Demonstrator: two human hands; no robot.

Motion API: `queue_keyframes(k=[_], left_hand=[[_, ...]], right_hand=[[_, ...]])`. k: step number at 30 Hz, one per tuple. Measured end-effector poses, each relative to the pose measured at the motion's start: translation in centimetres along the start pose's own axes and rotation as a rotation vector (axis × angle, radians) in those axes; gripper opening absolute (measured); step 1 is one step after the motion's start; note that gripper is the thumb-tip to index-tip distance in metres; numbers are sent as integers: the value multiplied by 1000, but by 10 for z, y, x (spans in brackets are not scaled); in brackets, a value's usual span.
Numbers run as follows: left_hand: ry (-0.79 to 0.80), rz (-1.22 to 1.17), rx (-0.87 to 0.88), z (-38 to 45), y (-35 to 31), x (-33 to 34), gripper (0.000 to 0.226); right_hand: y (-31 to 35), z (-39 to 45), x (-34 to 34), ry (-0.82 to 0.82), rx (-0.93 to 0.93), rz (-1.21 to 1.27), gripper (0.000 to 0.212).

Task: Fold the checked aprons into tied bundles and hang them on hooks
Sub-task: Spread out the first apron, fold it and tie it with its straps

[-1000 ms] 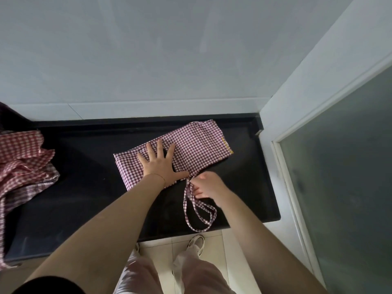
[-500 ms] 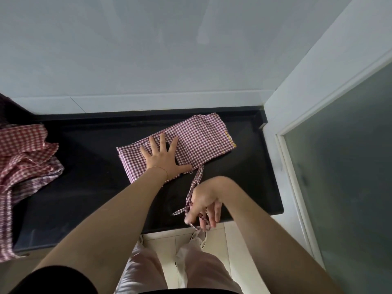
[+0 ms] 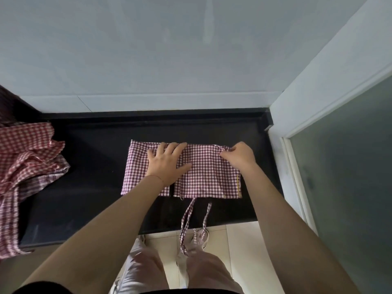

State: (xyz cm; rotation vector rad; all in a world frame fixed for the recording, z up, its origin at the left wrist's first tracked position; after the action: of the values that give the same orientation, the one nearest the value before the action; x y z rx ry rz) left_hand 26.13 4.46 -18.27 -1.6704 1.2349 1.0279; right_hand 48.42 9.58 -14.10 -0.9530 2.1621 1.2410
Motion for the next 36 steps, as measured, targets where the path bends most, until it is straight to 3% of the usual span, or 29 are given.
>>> queue_keyframes(k=[4,7,9,13,15,18,21,22,24,27,32,36], left_hand=[[-55,-25,-72,3,-5,-7,49],[-81,-31,-81,8,-6,-11,42],[-89,-43,-87,11,-7,-12,37],[-82,-85,-150,14,-8,-15,24],[-168,-100,-195,12,-9,-17,22],[-328,-177,-41,-2,-17,-17,27],[-46,-63,182,-22,-34,4,63],[49,12,175,-25,-36,12,74],[96,117,143,-25,-32,28,87],[67,171,147,-24,-29,35,90],[38,209,117,-21,-31,39,91],[93,141,159,-8,-35,23,85]], right_hand=[[-7,-7,-1,-35,104,198,69],[-9,-11,-5,-7,77,112,70],[-10,-11,-7,-14,40,50,58],[-13,-7,-7,-68,-44,1,13],[-14,-4,-8,-158,-56,74,11],[-14,-4,-3,-152,89,192,41],[-8,-1,6,-66,200,290,52],[-5,-1,7,-28,234,350,51],[-2,-3,8,51,251,368,47],[-3,-2,7,147,117,278,47],[4,-16,16,270,-174,71,66],[1,-13,16,152,-235,23,41]])
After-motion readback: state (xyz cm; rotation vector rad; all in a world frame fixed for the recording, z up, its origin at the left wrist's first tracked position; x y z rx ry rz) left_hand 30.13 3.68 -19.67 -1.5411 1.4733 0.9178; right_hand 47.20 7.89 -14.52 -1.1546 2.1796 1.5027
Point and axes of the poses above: each hand's wrist, its own z-axis towards the middle knuckle, its own x-axis out of the palm, y = z × x, the point moved 2 cm from there along z, towards the middle knuckle, and after that the axes turned 14 degrees about -x, right-handed, at the moved point
